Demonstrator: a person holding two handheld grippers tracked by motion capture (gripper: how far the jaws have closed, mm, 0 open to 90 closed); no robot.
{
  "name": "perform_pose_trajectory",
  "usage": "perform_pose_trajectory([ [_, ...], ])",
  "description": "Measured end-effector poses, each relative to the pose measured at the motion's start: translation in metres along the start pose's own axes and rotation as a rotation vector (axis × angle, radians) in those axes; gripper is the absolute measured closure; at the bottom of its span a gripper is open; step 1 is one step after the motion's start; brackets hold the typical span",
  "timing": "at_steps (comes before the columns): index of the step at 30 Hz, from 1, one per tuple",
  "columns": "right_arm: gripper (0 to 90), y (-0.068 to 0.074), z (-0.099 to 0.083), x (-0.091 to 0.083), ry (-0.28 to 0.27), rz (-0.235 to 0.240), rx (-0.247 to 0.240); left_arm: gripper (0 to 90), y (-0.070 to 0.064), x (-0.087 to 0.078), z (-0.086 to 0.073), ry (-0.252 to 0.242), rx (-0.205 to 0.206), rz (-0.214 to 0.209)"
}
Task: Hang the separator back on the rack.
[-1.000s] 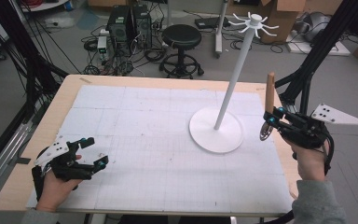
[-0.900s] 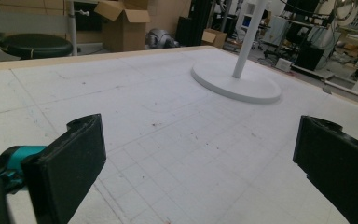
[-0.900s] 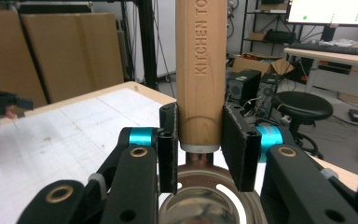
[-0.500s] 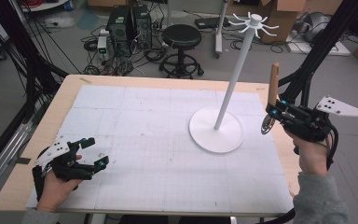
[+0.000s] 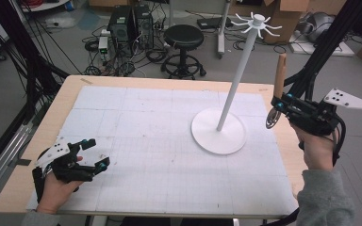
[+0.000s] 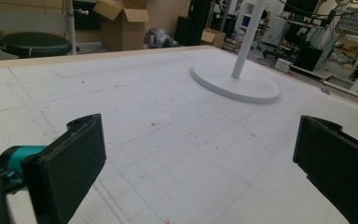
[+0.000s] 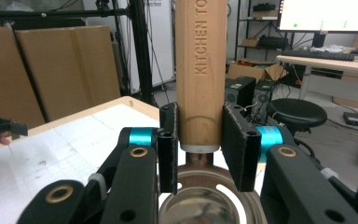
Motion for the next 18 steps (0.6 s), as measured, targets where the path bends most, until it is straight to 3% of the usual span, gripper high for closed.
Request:
perform_pose_trajectory([
  [18,69.1,0.0,0.012,0.011,-0.024,-0.006,0.001,2.9,0.0,0.0,0.0,-0.002,-0.003,0.002],
])
Point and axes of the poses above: each handheld gripper's, and its own axes: x roughly forward along the jaws, z roughly out of its top, y roughly to its left, the point moved 6 cm from there along x, roughly forward along the jaws, and after that the axes turned 10 degrees about -x, right-handed, at the moved point
